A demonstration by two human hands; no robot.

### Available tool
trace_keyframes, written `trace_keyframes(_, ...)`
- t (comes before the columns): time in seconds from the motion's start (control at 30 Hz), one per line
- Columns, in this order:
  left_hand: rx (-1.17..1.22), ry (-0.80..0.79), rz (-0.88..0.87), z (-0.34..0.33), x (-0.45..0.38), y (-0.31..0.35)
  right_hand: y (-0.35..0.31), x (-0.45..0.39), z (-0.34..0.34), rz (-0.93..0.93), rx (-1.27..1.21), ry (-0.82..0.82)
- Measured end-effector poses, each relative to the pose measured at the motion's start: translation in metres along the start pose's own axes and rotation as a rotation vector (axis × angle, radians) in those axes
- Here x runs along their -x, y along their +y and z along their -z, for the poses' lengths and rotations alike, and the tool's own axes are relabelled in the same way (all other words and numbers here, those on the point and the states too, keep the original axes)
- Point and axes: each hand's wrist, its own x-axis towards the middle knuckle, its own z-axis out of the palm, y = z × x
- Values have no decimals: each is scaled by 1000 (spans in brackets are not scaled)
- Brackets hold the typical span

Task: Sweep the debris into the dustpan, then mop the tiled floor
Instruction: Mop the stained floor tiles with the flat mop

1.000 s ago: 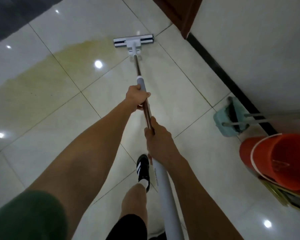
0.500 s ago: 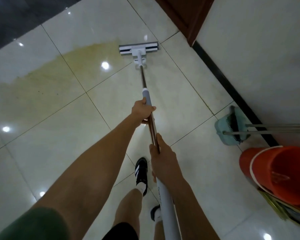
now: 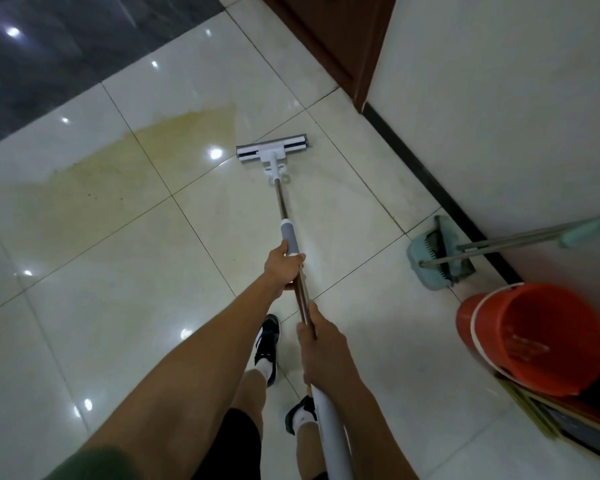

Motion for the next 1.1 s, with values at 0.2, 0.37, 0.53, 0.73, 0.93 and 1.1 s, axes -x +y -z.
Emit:
trace_keyframes(0.2,-62,92,-68,14,-38,40,-32,-37,1,20,-43,-1)
trace_keyframes(0.37,-44,88,-86,50,-93,90,-84,-95,-25,24,-113,27)
trace_keyframes(0.53,-55,63,-62,96,-169,160,-145,-181,-53,54,-83,109)
trace_keyframes(0.73,-70,65,-61,176,-253,255,-262,-269,-65,12,-66,-126)
trace_keyframes(0.93,-17,89,-85,248,-306,315,-357,-323,-100,30,-133,-135)
trace_keyframes(1.1,-5,69,-52,268,-306,295,-364,-304,-126,43,-41,-106)
